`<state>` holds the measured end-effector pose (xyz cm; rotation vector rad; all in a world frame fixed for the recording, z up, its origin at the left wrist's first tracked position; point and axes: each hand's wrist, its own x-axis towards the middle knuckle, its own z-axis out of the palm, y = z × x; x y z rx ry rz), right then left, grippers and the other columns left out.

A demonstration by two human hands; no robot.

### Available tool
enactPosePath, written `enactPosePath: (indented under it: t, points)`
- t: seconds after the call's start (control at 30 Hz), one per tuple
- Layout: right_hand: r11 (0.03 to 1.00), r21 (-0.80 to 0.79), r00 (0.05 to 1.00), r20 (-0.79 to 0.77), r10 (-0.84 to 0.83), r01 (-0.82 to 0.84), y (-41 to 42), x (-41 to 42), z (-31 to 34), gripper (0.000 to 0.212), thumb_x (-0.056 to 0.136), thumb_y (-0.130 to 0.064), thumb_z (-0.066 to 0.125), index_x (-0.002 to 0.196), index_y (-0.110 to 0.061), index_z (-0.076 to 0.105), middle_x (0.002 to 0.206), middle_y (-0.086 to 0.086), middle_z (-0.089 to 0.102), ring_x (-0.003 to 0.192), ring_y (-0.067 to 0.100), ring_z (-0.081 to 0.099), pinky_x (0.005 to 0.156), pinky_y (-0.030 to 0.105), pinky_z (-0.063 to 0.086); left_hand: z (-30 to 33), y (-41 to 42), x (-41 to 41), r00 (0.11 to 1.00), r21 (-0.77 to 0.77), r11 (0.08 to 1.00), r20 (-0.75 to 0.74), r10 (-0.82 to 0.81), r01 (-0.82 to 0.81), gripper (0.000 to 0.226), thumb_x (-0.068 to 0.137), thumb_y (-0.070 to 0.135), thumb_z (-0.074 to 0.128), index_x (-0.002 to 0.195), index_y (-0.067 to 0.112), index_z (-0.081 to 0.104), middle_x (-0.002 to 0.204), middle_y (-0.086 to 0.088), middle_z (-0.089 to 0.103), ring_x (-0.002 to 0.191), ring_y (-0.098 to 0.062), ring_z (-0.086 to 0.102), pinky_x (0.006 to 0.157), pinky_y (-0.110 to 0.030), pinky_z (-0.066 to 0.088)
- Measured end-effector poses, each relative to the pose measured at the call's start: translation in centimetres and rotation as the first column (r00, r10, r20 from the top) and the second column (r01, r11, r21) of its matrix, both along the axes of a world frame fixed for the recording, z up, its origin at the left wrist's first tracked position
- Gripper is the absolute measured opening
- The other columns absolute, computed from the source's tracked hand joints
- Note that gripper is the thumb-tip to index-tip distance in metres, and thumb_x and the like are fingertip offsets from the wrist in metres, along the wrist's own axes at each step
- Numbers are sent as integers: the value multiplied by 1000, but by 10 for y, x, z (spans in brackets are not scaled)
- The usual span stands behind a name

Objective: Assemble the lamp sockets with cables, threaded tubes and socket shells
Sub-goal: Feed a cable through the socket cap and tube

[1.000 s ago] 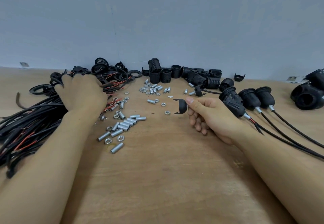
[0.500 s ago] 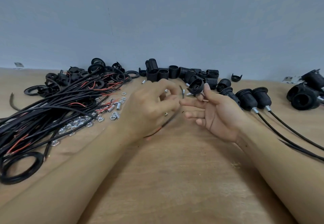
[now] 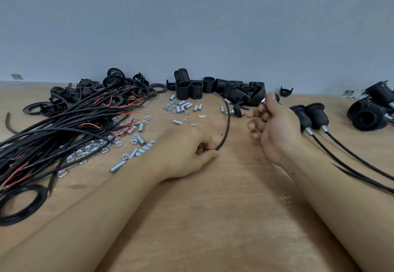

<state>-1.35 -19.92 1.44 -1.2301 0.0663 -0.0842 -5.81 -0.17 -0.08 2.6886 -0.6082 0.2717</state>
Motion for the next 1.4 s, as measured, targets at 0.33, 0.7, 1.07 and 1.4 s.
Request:
enactPosePath:
  t: [0.33, 0.7, 1.07, 1.4]
  points:
    - [992, -12, 986, 108, 124, -123, -3, -3, 0, 35, 103, -33, 44, 75, -13, 49, 67, 2, 62, 47, 15, 46, 42, 22, 32, 9, 2, 3, 946, -782, 618, 138, 292, -77, 11, 97, 25, 62, 86, 26, 64, 76, 9, 62, 51, -5, 56, 50, -18, 44]
    - [964, -56, 956, 121, 266, -261, 1, -10, 1, 34, 101, -28, 44, 73, -10, 49, 71, 5, 65, 49, 17, 48, 41, 24, 33, 15, 2, -2, 971, -956, 276, -155, -183, -101, 22, 77, 8, 56, 99, 11, 54, 55, -8, 64, 39, -22, 56, 39, -22, 40]
    - [915, -16, 902, 157, 401, -404, -6, -12, 8, 29, 96, -34, 47, 87, -10, 61, 103, 15, 66, 68, 22, 66, 44, 24, 43, 9, -2, -13, 616, -837, 544, -457, -641, -56, 31, 79, 33, 63, 103, 14, 68, 81, -19, 72, 40, -17, 54, 41, -21, 43]
    - [903, -2, 892, 155, 426, -431, -5, -10, 5, 44, 96, -29, 43, 64, -21, 73, 74, 5, 67, 56, 17, 55, 45, 22, 37, 11, 3, 8, 869, -854, 481, -381, -316, -199, 70, 94, 49, 49, 122, -14, 54, 38, -1, 36, 25, -10, 25, 34, -17, 20]
